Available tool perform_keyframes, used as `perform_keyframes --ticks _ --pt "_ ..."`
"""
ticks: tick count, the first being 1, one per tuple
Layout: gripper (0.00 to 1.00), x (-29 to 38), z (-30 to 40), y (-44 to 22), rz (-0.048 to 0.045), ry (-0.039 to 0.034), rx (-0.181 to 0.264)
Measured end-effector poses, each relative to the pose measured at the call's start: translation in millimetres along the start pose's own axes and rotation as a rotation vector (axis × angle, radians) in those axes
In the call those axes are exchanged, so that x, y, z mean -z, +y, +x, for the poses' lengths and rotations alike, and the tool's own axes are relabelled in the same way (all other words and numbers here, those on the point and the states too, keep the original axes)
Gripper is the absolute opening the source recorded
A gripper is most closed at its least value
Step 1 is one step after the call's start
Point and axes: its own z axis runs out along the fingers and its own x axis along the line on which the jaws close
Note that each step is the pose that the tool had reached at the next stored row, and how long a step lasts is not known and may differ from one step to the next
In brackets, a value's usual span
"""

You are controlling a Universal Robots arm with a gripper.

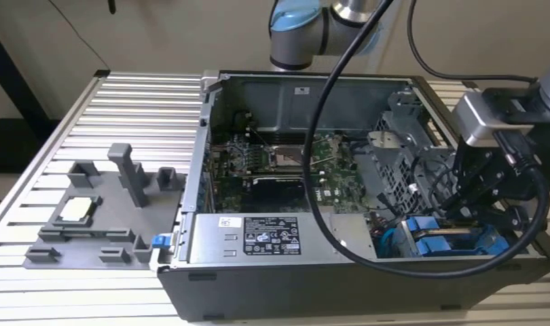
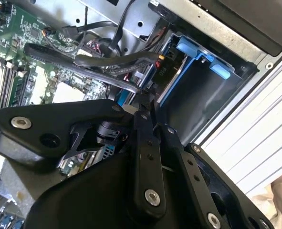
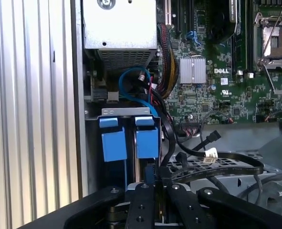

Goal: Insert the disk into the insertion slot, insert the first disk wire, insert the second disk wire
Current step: 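Insert the second disk wire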

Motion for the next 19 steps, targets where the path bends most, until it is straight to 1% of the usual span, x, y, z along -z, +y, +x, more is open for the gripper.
perform_keyframes --ticks 2,8,10,12,14,19 --pt "0.16 -0.8 0.1 -1.5 -0.0009 -0.0023 0.000" --pt "0.16 -4.5 0.5 -3.6 -0.0018 -0.0155 -0.001" --pt "0.16 -5.7 0.7 -4.0 -0.0024 -0.0184 -0.002" --pt "0.16 -6.8 0.8 -4.5 -0.0043 -0.0192 -0.003" --pt "0.16 -7.4 1.6 -4.5 -0.0085 -0.0194 -0.007" --pt "0.16 -7.2 2.8 -4.6 -0.0123 -0.0193 -0.011"
